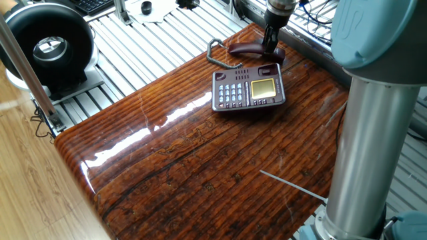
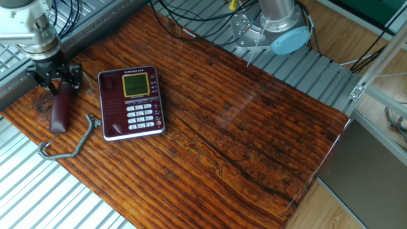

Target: Place the handset of the telephone on the corresponding phone cradle

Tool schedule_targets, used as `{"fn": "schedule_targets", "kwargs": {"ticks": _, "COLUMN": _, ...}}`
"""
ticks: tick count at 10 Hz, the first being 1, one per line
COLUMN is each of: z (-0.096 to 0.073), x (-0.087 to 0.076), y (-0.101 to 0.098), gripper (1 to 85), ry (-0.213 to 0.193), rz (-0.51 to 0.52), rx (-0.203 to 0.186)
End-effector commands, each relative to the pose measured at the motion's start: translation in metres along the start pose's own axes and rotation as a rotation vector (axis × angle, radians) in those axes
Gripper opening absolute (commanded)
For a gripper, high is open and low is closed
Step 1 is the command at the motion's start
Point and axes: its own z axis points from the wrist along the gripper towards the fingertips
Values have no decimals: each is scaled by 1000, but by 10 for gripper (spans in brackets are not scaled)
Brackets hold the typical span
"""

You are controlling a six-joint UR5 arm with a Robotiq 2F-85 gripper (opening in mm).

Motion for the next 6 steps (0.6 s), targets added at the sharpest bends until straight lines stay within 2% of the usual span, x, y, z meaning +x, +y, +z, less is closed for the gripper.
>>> {"fn": "schedule_targets", "kwargs": {"ticks": 1, "z": 0, "x": 0, "y": 1, "gripper": 520, "ry": -4, "rz": 15, "rx": -9}}
{"fn": "schedule_targets", "kwargs": {"ticks": 3, "z": 0, "x": -1, "y": 3, "gripper": 507, "ry": -4, "rz": 33, "rx": -18}}
{"fn": "schedule_targets", "kwargs": {"ticks": 4, "z": -2, "x": -1, "y": 6, "gripper": 463, "ry": -3, "rz": 46, "rx": -31}}
{"fn": "schedule_targets", "kwargs": {"ticks": 6, "z": -8, "x": 0, "y": 7, "gripper": 287, "ry": 6, "rz": 93, "rx": -37}}
